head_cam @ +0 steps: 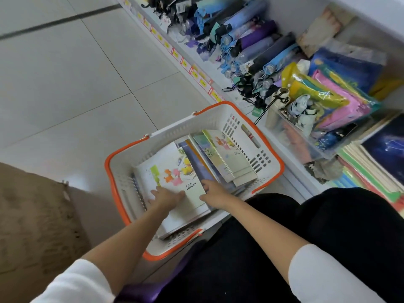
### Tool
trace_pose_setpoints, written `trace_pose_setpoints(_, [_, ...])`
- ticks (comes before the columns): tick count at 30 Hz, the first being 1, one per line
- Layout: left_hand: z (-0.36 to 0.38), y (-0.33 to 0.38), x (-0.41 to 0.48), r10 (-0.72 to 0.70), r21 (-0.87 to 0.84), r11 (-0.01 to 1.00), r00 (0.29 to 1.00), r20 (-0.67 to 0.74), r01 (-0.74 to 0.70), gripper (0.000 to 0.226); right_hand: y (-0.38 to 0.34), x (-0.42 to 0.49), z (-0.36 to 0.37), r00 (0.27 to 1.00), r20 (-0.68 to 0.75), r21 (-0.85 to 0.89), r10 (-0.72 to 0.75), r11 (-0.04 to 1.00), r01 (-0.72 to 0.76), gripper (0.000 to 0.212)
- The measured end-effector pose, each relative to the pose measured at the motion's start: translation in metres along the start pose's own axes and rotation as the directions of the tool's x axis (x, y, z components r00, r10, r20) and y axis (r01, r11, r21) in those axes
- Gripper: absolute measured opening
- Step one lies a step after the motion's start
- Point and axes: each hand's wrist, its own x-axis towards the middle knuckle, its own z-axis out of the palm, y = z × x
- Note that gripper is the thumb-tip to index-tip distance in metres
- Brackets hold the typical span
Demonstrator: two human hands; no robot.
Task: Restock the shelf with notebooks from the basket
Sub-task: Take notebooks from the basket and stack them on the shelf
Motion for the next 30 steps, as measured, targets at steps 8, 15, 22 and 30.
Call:
trace_pose_setpoints(8, [0.005,0.024,0.005,0.059,-0.306,0.947,0.990,-0.125,-0.095,0.076,-0.012,-0.018,-0.025,0.994,-0.073,-0.058,-0.076,0.996,0.072,0.046])
trace_pose_setpoints(15, [-0.005,0.023,0.012,-0.081,-0.196,0.979,0.990,-0.112,0.058,0.130,-0.010,-0.011,-0.036,0.972,-0.217,-0.010,-0.093,0.996,0.093,0.045])
trace_pose_setpoints(22, [-0.026,0.015,0.016,0.060,-0.585,0.811,0.994,0.091,0.004,0.043,0.007,0.017,-0.075,0.878,-0.465,0.253,0.109,0.967,0.015,0.045])
trace_pose_setpoints(30, [-0.036,0.043,0.003,0.224,-0.714,0.700,0.953,0.203,-0.012,0.021,0.031,0.031,-0.078,0.952,-0.214,-0.018,0.217,0.974,-0.226,0.072])
